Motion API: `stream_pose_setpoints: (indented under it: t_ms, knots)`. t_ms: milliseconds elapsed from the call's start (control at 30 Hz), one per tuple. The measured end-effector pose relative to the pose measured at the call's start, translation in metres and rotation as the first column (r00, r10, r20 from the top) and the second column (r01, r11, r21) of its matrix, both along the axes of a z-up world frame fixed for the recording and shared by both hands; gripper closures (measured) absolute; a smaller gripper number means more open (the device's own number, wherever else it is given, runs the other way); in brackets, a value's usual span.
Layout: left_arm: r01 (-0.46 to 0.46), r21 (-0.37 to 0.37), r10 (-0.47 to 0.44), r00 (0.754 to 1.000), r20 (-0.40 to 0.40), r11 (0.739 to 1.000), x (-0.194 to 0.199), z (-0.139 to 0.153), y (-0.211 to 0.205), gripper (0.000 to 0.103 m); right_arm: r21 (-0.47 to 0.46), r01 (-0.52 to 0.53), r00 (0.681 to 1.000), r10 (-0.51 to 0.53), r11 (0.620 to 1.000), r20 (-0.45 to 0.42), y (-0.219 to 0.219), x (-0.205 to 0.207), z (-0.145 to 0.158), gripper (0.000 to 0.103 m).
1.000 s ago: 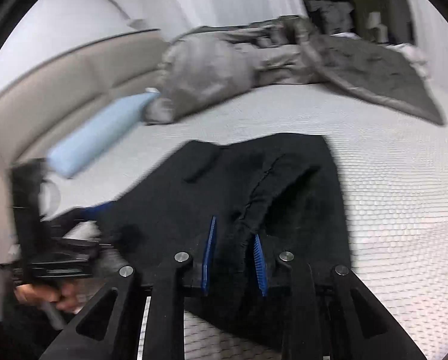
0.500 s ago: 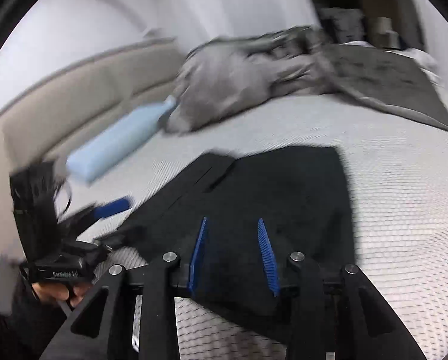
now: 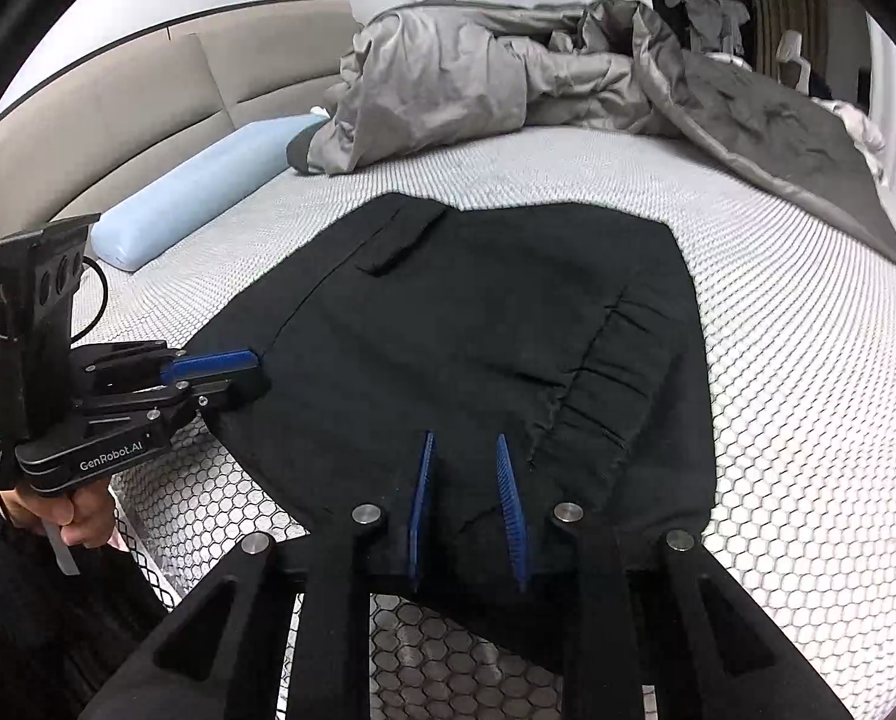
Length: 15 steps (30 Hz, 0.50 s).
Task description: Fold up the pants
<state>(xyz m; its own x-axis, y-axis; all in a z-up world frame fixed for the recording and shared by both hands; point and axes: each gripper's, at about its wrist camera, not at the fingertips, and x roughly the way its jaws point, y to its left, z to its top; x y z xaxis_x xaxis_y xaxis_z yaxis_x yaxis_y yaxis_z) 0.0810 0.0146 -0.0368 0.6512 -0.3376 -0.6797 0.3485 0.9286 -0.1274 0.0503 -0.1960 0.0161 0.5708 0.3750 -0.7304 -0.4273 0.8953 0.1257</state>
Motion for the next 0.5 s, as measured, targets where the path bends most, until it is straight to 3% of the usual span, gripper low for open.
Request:
stream_pose_setpoints:
  t_ms: [100, 233, 300, 367, 433, 467, 500]
  knots:
    - [0.020, -0.034, -0.021, 1.000, -0.023, 0.999, 0.008, 0.001, 0.000, 0.084, -0.015, -0.016, 1.000, 0.016, 1.000, 0.017, -0.001, -0.002, 0.003, 0.079]
    - [0.022, 0.033, -0.021, 1.000, -0.013, 0.999, 0.005, -0.002, -0.011, 0.084, -0.053, -0.039, 0.999, 0.038, 0.998, -0.025, 0.001, 0.001, -0.008, 0.078]
    - [0.020, 0.043, -0.020, 1.000, -0.002, 0.999, 0.002, 0.000, -0.014, 0.084, -0.029, -0.039, 0.999, 0.038, 0.999, -0.030, -0.002, 0.002, -0.006, 0.078]
    - [0.020, -0.013, -0.020, 1.000, 0.006, 1.000, 0.000, 0.006, -0.009, 0.083, 0.043, -0.027, 0.999, 0.028, 0.999, -0.023, -0.007, 0.002, 0.002, 0.074]
    - [0.013, -0.089, -0.011, 1.000, 0.023, 0.996, 0.001, 0.015, -0.002, 0.070, 0.104, -0.011, 1.000, 0.008, 0.995, 0.028, -0.010, 0.001, 0.013, 0.069]
    - [0.003, -0.112, 0.000, 1.000, 0.029, 0.994, 0.002, 0.019, 0.001, 0.063, 0.110, 0.000, 0.999, -0.005, 0.994, 0.050, -0.009, 0.002, 0.016, 0.059]
    - [-0.016, -0.143, 0.022, 0.999, 0.041, 0.990, 0.008, 0.024, 0.004, 0.049, 0.103, 0.015, 0.997, -0.023, 0.995, 0.075, -0.007, 0.003, 0.018, 0.055]
